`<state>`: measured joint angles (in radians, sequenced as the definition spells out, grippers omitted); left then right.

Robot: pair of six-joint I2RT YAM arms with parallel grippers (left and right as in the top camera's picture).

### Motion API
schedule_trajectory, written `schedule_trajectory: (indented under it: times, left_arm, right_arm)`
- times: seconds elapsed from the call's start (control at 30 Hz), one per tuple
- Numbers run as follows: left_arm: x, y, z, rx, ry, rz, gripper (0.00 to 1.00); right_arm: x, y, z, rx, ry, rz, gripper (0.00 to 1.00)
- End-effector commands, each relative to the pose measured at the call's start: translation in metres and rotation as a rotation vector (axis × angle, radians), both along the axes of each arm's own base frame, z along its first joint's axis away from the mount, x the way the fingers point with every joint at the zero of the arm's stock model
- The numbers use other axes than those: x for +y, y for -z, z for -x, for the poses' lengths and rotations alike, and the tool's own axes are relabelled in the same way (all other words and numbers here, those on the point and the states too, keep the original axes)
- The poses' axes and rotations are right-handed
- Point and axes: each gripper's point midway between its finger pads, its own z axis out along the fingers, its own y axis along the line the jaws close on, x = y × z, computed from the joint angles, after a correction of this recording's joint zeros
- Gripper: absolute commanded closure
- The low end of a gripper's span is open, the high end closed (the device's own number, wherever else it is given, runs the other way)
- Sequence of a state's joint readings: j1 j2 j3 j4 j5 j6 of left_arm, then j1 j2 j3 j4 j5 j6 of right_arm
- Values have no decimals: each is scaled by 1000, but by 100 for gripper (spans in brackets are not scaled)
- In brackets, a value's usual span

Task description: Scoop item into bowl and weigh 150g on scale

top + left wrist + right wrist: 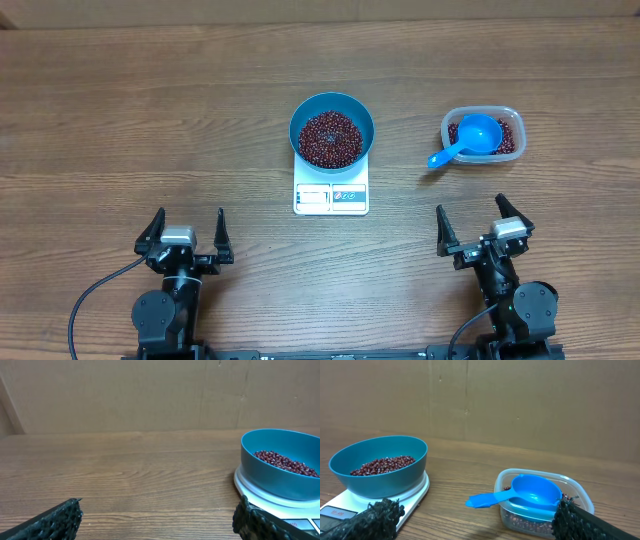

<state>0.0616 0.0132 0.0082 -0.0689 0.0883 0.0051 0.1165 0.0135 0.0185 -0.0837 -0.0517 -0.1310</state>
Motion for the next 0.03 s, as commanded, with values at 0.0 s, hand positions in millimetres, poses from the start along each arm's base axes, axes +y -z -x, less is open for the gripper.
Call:
schedule_trajectory:
  times: [0.0]
  left_arm:
    - [3,1,0,-1,-17,8,0]
  right_arm:
    - [-1,2,0,-6,1,15,0]
